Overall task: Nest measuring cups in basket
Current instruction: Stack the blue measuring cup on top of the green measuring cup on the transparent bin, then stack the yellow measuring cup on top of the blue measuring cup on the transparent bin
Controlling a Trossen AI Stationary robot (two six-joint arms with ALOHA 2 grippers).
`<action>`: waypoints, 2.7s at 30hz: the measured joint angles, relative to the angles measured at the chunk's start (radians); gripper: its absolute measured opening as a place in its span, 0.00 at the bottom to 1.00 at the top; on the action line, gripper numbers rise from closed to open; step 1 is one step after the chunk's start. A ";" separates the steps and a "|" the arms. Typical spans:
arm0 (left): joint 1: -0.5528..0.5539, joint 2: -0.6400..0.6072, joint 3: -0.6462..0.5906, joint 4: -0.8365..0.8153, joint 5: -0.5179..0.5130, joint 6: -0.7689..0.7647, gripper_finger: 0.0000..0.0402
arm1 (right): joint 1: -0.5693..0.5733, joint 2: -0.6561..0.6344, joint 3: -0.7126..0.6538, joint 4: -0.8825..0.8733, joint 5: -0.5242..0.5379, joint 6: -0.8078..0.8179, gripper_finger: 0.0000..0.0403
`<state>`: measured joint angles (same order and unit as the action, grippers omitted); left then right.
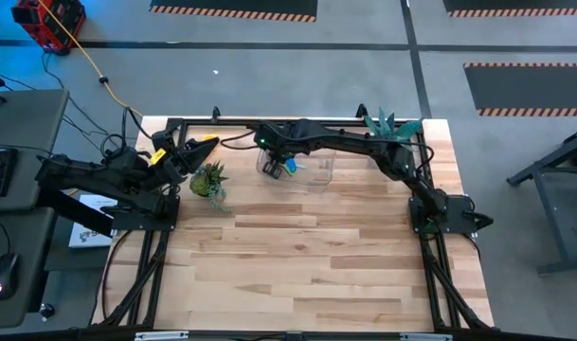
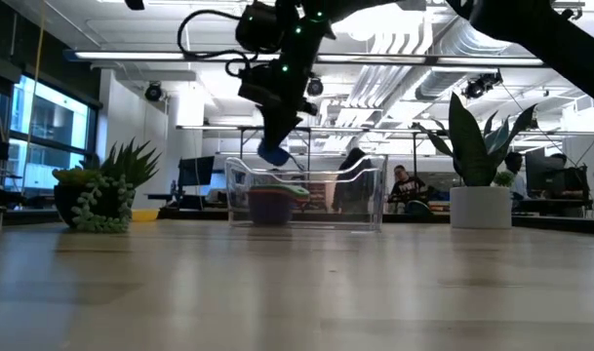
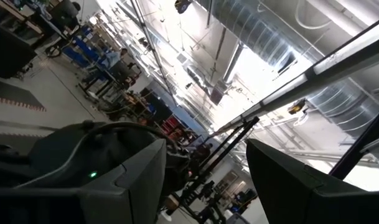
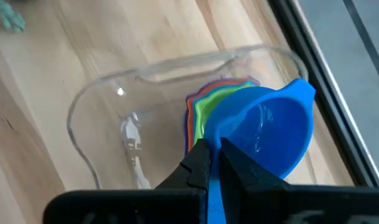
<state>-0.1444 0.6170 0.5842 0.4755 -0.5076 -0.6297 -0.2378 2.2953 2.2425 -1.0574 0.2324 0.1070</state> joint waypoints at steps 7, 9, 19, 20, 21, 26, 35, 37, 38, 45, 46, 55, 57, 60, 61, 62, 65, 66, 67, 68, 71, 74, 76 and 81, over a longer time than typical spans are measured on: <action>0.000 0.006 0.000 0.001 0.000 -0.016 0.54 | -0.032 0.039 0.000 -0.006 -0.032 0.061 0.00; 0.000 0.006 0.000 0.002 0.000 -0.015 0.54 | -0.039 0.042 0.001 0.011 -0.046 0.081 0.00; 0.000 0.007 0.000 0.001 0.000 -0.014 0.54 | -0.050 0.049 0.001 0.016 -0.083 0.123 0.00; 0.000 0.007 0.000 0.001 -0.001 -0.014 0.54 | -0.051 0.051 0.001 0.024 -0.095 0.134 0.00; 0.000 0.007 0.000 0.001 -0.001 -0.014 0.54 | -0.053 0.054 0.001 0.027 -0.109 0.147 0.00; 0.000 0.007 0.000 0.001 -0.002 -0.014 0.54 | -0.056 0.067 0.001 0.025 -0.136 0.150 0.01; 0.000 0.007 0.000 0.001 -0.003 -0.014 0.54 | -0.055 0.067 0.001 0.028 -0.122 0.071 0.07; 0.000 0.007 0.000 0.001 -0.003 -0.014 0.54 | -0.055 0.067 0.001 0.034 -0.158 0.041 0.08; 0.000 0.007 0.000 0.001 -0.003 -0.014 0.54 | -0.055 0.067 0.001 0.036 -0.165 0.028 0.10; 0.000 0.007 0.000 0.001 -0.003 -0.014 0.54 | -0.055 0.067 0.001 0.026 -0.126 -0.039 0.28; 0.000 0.007 0.000 0.001 -0.004 -0.014 0.54 | -0.055 0.067 0.001 0.024 -0.121 -0.042 0.31; 0.000 0.007 0.000 0.000 -0.004 -0.013 0.54 | -0.055 0.058 0.073 -0.124 -0.185 -0.101 0.47; 0.000 0.007 0.000 0.001 -0.003 -0.013 0.54 | -0.050 0.040 0.079 -0.153 -0.222 -0.133 0.47; 0.000 0.006 0.000 -0.002 -0.003 -0.013 0.54 | -0.047 0.003 0.079 -0.219 -0.236 -0.173 0.47; 0.000 0.006 0.000 -0.005 -0.003 -0.013 0.54 | -0.048 -0.006 0.079 -0.228 -0.239 -0.177 0.47; 0.000 0.006 0.000 -0.006 -0.003 -0.013 0.54 | -0.050 -0.022 0.066 -0.224 -0.248 -0.177 0.47; 0.000 0.006 0.000 -0.007 -0.002 -0.014 0.54 | -0.054 -0.105 -0.024 -0.162 -0.279 -0.172 0.47; 0.000 0.006 0.000 -0.007 -0.001 -0.014 0.54 | -0.054 -0.145 -0.075 -0.129 -0.282 -0.168 0.47; 0.000 0.006 0.000 -0.007 -0.001 -0.014 0.54 | -0.053 -0.195 -0.144 -0.081 -0.288 -0.157 0.47; 0.000 0.006 0.000 -0.008 -0.001 -0.015 0.54 | -0.050 -0.252 -0.227 -0.027 -0.290 -0.136 0.47; 0.000 0.006 0.000 -0.014 0.000 -0.014 0.54 | -0.032 -0.459 -0.549 0.210 -0.294 -0.019 0.47; 0.002 0.006 0.000 -0.043 -0.013 -0.014 0.54 | 0.005 -0.689 -0.863 0.484 -0.294 0.180 0.47; 0.017 0.006 0.000 -0.083 -0.072 -0.036 0.54 | 0.038 -0.817 -1.021 0.640 -0.292 0.313 0.47; 0.200 0.042 0.124 -0.497 -0.062 -0.144 0.52 | 0.131 -1.036 -1.233 0.847 -0.143 0.545 0.47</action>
<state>0.0556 0.6590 0.7084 -0.0216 -0.5692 -0.7732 -0.1064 1.2589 1.0091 -0.2104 0.0891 0.6517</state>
